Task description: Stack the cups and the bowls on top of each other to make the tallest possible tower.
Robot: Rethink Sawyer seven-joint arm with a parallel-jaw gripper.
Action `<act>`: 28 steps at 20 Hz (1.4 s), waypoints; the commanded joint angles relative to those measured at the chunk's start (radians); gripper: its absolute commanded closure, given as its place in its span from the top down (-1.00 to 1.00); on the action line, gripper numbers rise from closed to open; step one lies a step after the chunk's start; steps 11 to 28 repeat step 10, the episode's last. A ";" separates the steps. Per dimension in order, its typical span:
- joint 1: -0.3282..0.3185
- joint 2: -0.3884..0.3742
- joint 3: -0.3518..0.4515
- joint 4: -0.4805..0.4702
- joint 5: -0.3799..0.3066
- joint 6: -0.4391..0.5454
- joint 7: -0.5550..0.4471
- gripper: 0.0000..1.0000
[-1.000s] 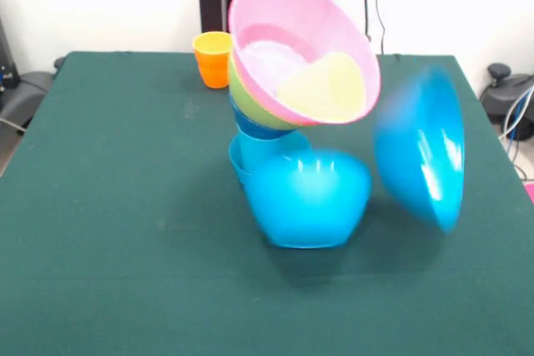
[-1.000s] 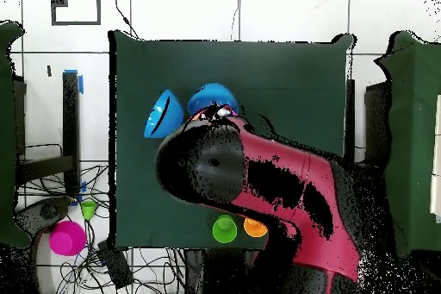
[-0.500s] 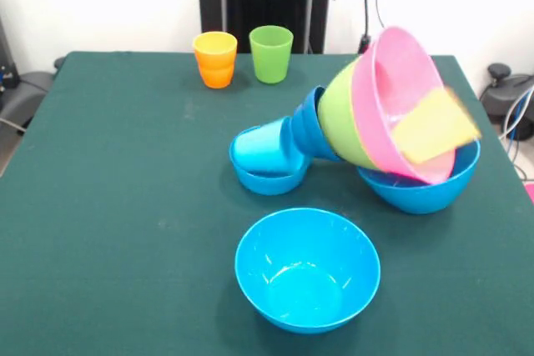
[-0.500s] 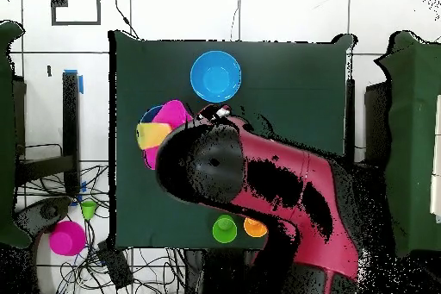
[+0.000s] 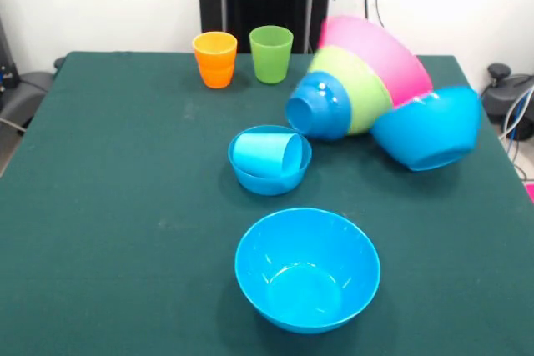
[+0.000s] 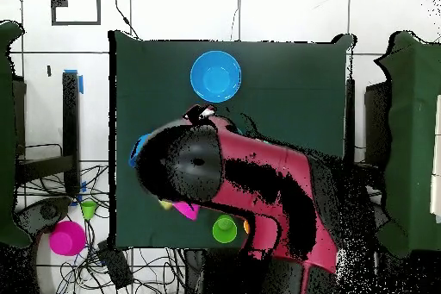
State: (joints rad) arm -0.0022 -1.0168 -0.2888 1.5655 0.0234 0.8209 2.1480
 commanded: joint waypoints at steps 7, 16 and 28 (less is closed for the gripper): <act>0.061 0.229 0.032 -0.297 -0.126 0.157 0.063 1.00; 0.061 0.317 0.026 -0.459 -0.133 0.197 0.084 1.00; 0.061 0.317 0.026 -0.459 -0.133 0.197 0.084 1.00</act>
